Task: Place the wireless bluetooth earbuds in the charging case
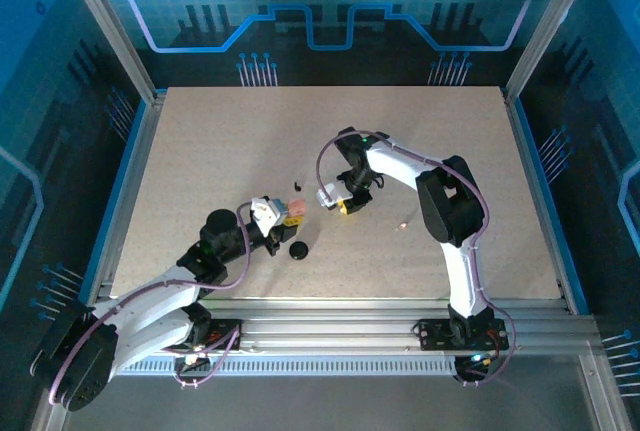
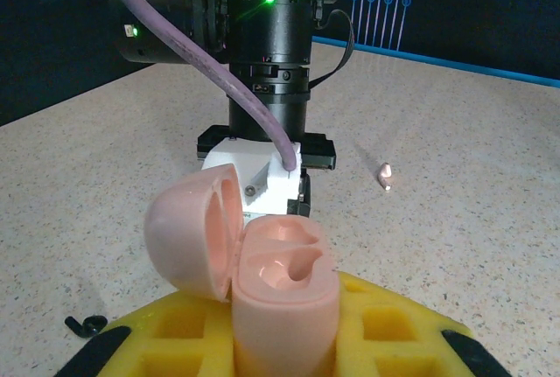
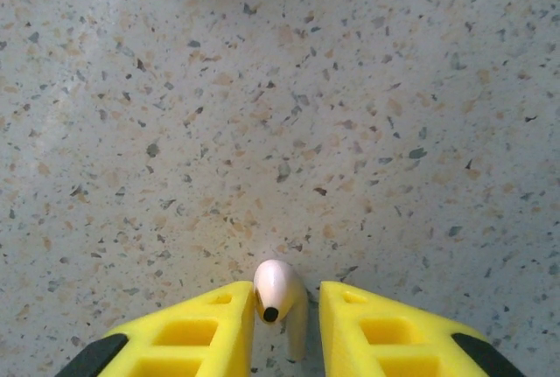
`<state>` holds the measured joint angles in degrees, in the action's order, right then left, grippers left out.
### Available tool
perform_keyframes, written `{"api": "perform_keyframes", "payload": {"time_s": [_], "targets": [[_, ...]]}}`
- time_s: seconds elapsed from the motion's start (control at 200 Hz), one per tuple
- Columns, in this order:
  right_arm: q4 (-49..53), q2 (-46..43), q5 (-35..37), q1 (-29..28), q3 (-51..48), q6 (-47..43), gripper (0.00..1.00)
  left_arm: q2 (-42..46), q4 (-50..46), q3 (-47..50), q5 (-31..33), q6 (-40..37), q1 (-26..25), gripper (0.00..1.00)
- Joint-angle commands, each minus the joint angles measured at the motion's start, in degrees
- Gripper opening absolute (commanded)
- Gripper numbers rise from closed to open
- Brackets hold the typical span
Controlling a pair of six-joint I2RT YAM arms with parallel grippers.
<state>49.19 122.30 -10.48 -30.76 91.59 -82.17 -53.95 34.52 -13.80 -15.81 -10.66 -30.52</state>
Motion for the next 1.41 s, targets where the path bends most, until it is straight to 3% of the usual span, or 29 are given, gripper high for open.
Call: {"api": "perform_keyframes", "payload": {"time_s": [0.0, 0.75, 1.061, 1.206, 1.401], "targets": [[2.37, 1.84, -1.39, -0.74, 1.50, -0.09, 0.26, -0.14, 0.15, -2.31, 0.16, -0.95, 0.25, 0.15], [3.49, 4.17, -0.40, -0.96, 3.77, 0.81, 0.25, -0.71, 0.08, -2.63, 0.25, -1.02, 0.30, 0.14], [1.43, 3.52, 0.42, -0.96, 3.04, 1.96, 0.18, -0.94, -0.03, -2.67, 0.42, -1.15, 0.36, 0.15], [-1.46, 0.12, -3.81, -0.43, 1.32, 4.67, 0.17, -1.56, 0.20, -2.72, 0.42, -1.31, 0.32, 0.15], [-6.06, -6.87, -14.99, 2.29, -2.41, 11.33, 0.17, -4.23, 3.47, -2.46, 0.60, -1.33, 0.31, 0.14]]}}
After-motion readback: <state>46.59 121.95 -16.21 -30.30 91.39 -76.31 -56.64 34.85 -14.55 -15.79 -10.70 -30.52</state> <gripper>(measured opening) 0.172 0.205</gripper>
